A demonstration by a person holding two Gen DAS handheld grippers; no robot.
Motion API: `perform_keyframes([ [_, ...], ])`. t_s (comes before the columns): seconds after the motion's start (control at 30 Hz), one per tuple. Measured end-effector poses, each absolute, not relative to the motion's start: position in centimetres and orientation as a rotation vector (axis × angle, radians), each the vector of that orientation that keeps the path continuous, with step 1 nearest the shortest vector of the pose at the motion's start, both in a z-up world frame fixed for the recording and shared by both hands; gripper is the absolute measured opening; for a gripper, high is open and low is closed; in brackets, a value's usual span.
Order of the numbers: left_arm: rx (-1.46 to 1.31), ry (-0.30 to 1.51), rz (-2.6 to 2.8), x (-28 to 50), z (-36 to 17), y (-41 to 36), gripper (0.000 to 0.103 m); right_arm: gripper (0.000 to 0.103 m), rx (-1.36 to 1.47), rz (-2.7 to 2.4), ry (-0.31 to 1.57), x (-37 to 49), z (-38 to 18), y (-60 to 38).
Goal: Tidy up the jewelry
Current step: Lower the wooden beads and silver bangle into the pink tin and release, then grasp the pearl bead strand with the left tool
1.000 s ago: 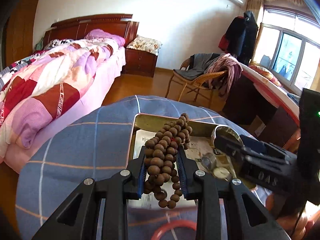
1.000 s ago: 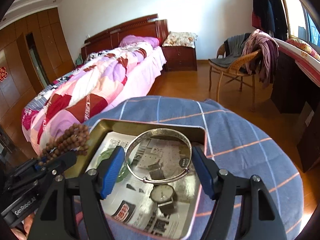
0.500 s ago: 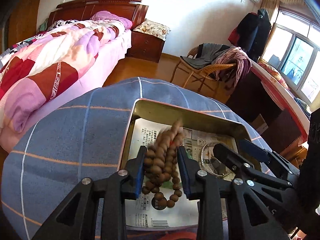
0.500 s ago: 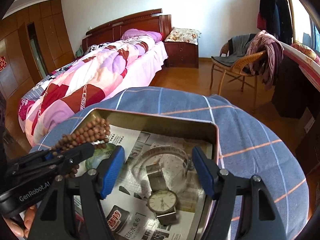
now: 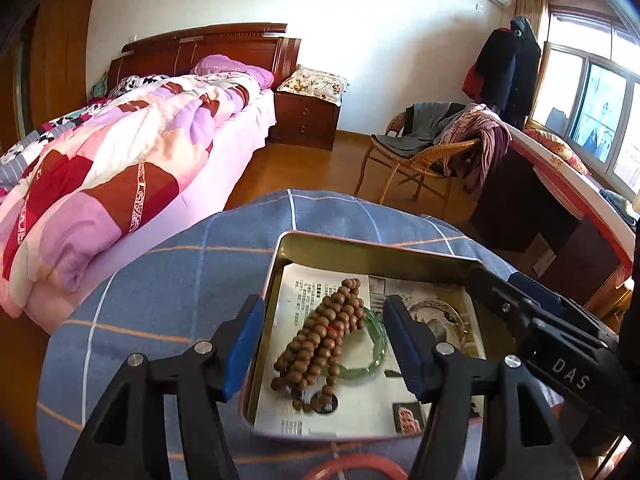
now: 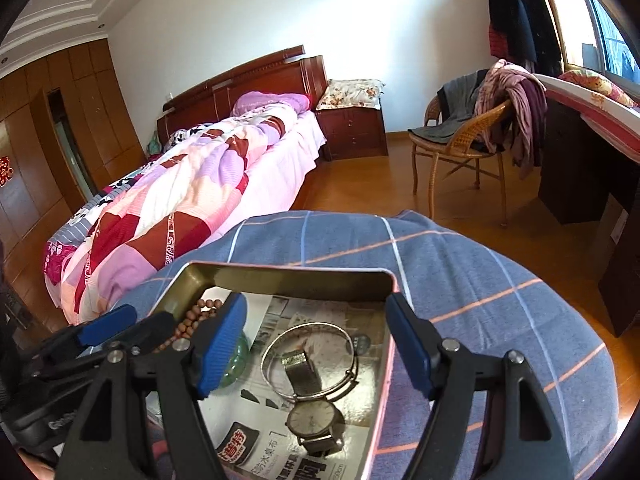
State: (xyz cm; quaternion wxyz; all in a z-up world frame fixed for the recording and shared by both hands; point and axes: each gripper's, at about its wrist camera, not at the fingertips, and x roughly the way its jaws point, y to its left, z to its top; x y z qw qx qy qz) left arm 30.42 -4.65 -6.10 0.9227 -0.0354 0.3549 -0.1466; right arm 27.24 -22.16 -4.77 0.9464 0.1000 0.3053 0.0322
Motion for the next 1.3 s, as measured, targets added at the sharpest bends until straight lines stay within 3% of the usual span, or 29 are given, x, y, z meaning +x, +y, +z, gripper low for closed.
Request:
perform_keyframes([
  [0.47, 0.014, 0.737, -0.237, 24.4, -5.6, -3.6, 0.062, 0.078, 0.19, 0.061, 0.659, 21.0, -4.3, -21.7],
  [1.3, 0.063, 0.805, -0.218, 15.2, -9.3, 2.0, 0.062, 0.078, 0.196, 0.055, 0.75, 13.4, -7.0, -22.3],
])
